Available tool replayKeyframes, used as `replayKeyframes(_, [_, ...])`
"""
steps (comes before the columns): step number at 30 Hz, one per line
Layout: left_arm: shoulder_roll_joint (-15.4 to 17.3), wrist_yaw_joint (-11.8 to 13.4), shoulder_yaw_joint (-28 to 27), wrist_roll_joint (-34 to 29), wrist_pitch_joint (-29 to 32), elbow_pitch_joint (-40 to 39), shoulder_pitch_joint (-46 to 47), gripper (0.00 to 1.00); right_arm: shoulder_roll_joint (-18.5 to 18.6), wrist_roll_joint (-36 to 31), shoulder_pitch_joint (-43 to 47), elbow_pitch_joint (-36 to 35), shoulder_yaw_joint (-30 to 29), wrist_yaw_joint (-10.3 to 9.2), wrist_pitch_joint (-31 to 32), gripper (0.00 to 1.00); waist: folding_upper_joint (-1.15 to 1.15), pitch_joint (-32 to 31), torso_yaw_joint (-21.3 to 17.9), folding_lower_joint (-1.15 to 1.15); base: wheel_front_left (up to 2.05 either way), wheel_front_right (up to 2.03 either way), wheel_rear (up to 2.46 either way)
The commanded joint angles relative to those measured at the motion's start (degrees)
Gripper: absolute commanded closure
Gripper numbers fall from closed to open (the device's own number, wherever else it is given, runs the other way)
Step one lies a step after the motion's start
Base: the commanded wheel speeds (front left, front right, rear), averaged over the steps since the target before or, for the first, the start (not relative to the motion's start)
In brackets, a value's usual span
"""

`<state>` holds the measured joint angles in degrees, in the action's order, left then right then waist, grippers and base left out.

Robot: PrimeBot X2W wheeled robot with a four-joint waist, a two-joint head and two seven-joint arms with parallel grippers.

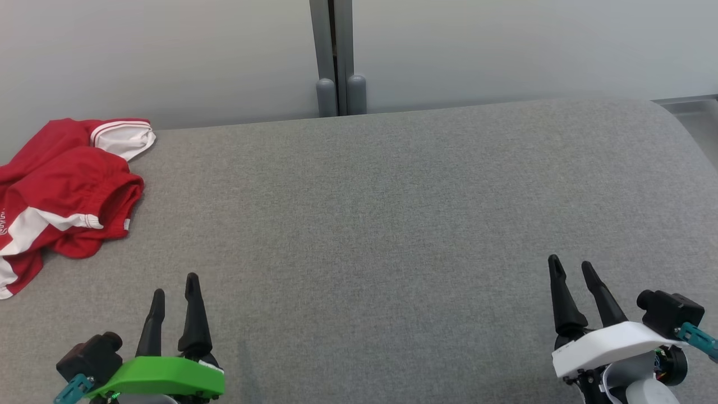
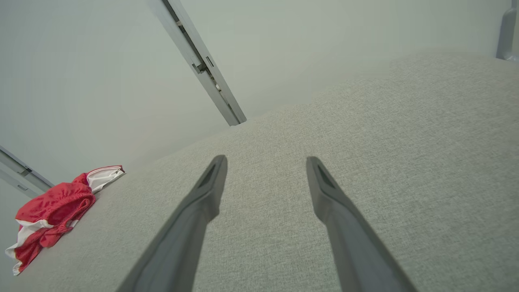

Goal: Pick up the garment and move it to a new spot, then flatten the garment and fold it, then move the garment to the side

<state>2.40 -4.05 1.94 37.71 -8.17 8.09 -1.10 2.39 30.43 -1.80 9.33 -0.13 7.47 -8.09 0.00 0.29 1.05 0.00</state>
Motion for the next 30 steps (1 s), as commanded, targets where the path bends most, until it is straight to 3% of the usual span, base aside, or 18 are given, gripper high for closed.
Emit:
replayKeyframes(1, [0.44, -0.10, 0.23, -1.78, -0.55, -0.18, -0.35, 0.00, 0.38, -1.81, 0.17, -0.41, 0.22, 0.02, -0.65, 0.00, 0.00, -0.02, -0.03, 0.00, 0.00, 0.00, 0.00])
replayKeyframes(30, [0.60, 0.01, 2.24, -13.64, -4.30, 1.78, -1.62, 0.00, 0.52, -17.06, 0.88, -0.58, 1.63, 0.03, -4.42, 0.00, 0.00, 0.03, 0.25, 0.00, 0.00, 0.00, 0.00])
